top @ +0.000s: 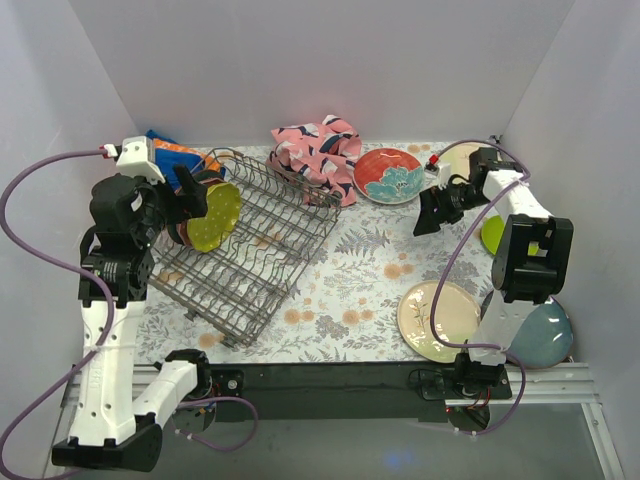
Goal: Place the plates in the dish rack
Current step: Grab a plate with the right arm
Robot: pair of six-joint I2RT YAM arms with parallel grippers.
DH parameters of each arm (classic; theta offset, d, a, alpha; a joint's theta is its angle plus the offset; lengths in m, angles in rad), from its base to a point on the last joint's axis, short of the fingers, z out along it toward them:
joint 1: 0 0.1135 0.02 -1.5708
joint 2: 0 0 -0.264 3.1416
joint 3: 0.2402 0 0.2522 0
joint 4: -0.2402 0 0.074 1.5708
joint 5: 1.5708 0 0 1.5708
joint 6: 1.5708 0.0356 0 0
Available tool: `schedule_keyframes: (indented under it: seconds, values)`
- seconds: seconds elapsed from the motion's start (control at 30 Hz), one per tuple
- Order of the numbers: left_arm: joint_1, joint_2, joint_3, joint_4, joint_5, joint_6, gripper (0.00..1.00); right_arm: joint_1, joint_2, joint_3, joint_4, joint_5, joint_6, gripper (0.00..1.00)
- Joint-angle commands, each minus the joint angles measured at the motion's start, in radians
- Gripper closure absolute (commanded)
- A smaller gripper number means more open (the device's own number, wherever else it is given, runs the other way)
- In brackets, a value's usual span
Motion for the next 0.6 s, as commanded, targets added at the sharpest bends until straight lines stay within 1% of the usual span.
schedule_keyframes:
  seconds: [0.0,0.17,0.27,0.3,0.4,0.43,0.57]
  values:
    - [0.006,-0.062,-0.034,-0.018,0.150,-0.171,0.21,0.024,-0.030,0.057,0.081,0.069,0.022,0.01]
    - [0.006,-0.084,-0.080,0.003,0.227,-0.282,0.20,0.041,-0.034,0.064,0.189,0.135,0.064,0.02]
    - [0.006,-0.089,-0.114,0.026,0.282,-0.339,0.20,0.046,-0.039,0.061,0.285,0.181,0.099,0.01]
    - [0.006,-0.092,-0.134,0.034,0.314,-0.350,0.20,0.049,-0.042,0.051,0.345,0.206,0.110,0.02]
    - [0.006,-0.105,-0.161,0.063,0.339,-0.389,0.20,0.052,-0.033,0.046,0.455,0.226,0.180,0.02]
    - [0.006,-0.107,-0.175,0.072,0.350,-0.406,0.20,0.052,-0.021,0.060,0.467,0.223,0.241,0.02]
    - [0.006,-0.115,-0.204,0.097,0.379,-0.455,0.20,0.060,0.065,0.129,0.493,0.201,0.352,0.02]
